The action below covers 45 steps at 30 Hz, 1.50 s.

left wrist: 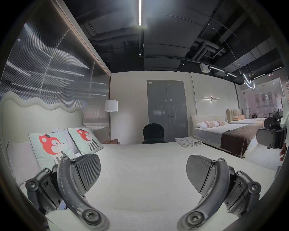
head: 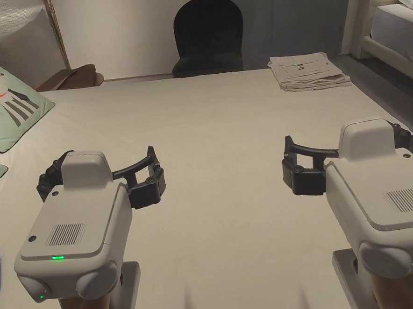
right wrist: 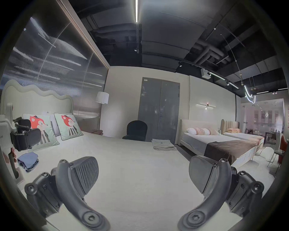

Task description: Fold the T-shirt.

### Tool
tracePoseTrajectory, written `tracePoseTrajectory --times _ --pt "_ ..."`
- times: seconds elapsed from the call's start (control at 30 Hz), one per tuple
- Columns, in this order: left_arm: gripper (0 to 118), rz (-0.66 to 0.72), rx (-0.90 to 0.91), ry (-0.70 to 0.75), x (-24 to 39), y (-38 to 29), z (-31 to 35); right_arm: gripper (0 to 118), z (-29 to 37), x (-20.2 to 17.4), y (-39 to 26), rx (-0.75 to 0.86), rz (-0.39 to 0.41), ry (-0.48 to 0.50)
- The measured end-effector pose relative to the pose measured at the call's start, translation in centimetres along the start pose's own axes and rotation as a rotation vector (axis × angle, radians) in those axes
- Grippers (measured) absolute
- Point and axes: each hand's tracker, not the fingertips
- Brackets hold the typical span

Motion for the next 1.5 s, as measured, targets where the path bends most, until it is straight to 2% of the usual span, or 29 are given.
tracePoseTrajectory --times 1.5 --pt "110 -0.012 -0.009 0.004 -0.48 0.00 0.41 114 0.42 -0.56 0.44 0.013 0.002 0.009"
